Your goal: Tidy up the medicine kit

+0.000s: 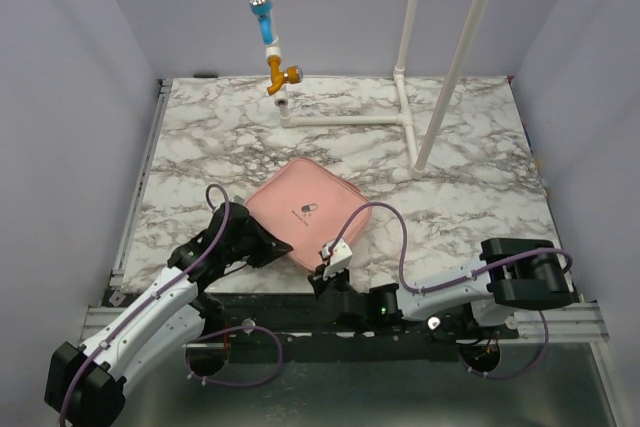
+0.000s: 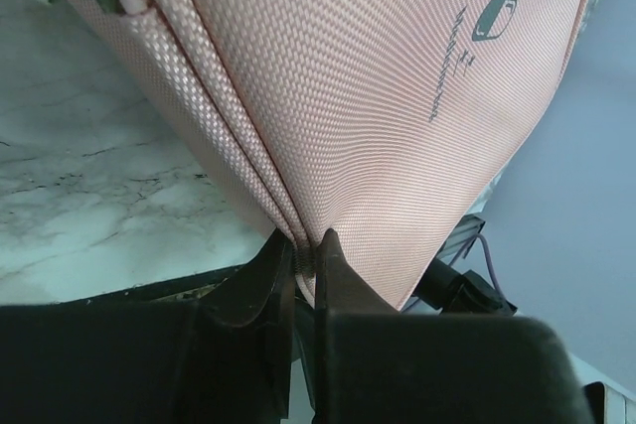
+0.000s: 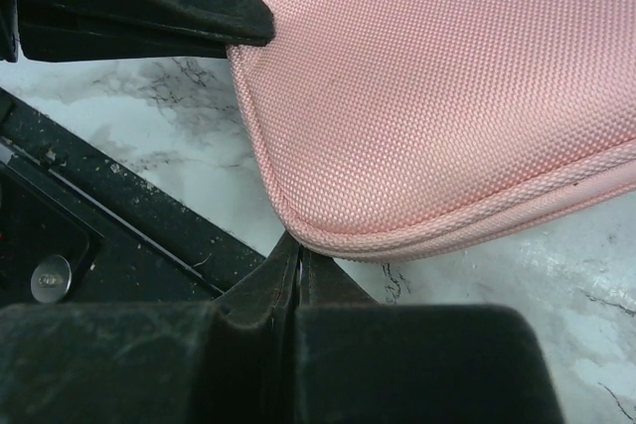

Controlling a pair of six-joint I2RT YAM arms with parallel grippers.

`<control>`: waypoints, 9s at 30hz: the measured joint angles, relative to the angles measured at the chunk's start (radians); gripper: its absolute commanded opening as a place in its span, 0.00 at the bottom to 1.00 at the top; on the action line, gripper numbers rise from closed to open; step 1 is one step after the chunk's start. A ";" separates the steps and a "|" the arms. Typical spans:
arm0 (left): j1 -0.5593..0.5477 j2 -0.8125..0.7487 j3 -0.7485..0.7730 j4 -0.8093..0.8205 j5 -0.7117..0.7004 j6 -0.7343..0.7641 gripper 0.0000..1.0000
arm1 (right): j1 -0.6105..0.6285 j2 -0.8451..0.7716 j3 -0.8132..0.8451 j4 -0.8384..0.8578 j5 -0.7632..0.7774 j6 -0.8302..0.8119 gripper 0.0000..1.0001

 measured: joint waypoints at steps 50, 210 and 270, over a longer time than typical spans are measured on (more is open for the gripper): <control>0.060 -0.092 -0.017 -0.012 0.098 0.139 0.00 | -0.360 -0.239 -0.104 -0.156 0.053 -0.224 0.01; 0.240 0.037 -0.041 0.068 0.226 0.257 0.63 | -0.024 -0.016 0.249 -0.742 0.118 0.473 0.62; 0.301 0.054 -0.012 0.076 0.227 0.301 0.63 | -0.064 0.015 0.112 -0.368 0.148 0.121 0.01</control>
